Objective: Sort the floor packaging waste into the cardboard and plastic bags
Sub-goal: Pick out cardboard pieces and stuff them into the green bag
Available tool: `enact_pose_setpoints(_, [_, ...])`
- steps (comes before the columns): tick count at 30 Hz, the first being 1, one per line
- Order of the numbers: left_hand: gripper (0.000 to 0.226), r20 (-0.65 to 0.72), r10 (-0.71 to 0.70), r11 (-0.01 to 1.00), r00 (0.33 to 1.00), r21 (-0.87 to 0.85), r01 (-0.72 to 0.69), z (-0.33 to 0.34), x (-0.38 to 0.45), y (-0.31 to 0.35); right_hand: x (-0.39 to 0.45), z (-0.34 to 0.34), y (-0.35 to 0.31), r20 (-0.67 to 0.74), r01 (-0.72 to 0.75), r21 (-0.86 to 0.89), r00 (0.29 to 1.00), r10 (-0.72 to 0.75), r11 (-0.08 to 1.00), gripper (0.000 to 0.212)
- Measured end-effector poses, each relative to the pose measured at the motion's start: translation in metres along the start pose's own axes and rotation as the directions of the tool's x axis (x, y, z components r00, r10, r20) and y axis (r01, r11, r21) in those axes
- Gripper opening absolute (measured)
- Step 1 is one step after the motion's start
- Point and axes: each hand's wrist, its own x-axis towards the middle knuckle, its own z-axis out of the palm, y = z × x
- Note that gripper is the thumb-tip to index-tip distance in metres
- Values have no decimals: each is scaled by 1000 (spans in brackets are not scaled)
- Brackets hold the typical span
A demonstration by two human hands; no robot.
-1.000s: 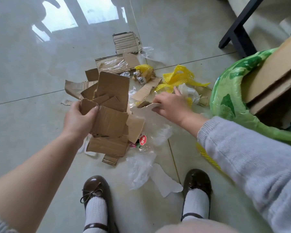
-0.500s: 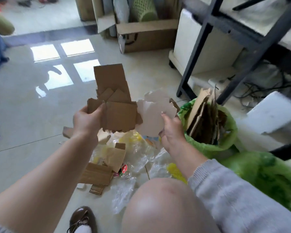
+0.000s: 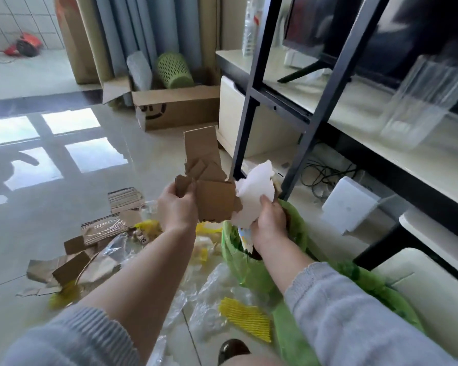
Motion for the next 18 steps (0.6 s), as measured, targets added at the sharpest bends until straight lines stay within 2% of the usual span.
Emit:
enact_pose_setpoints(2, [7, -35, 23, 998, 999, 57, -21, 14, 8, -9, 14, -4, 4, -63, 42, -59, 997, -45, 997, 32])
enact_pose_setpoints(5, [12, -50, 86, 986, 995, 145, -78, 34, 14, -18, 28, -12, 4, -151, 123, -187, 977, -152, 975, 37])
enact_pose_setpoints(7, [17, -15, 110, 967, 994, 233, -103, 47, 13, -28, 33, -15, 5, -161, 173, -278, 961, -223, 945, 38])
enact_pose_setpoints(12, [20, 212, 186, 951, 959, 206, -230, 73, -17, -52, 45, -16, 25, -69, 280, -449, 936, -346, 848, 34])
enact_pose_setpoints(15, [16, 443, 194, 923, 875, 220, -316, 84, -28, -79, 48, -26, 39, 16, 324, -530, 928, -373, 783, 31])
enact_pose_setpoints(18, [50, 632, 64, 924, 773, 255, -285, 88, -32, -100, 48, -41, 41, 98, 355, -584, 923, -371, 730, 36])
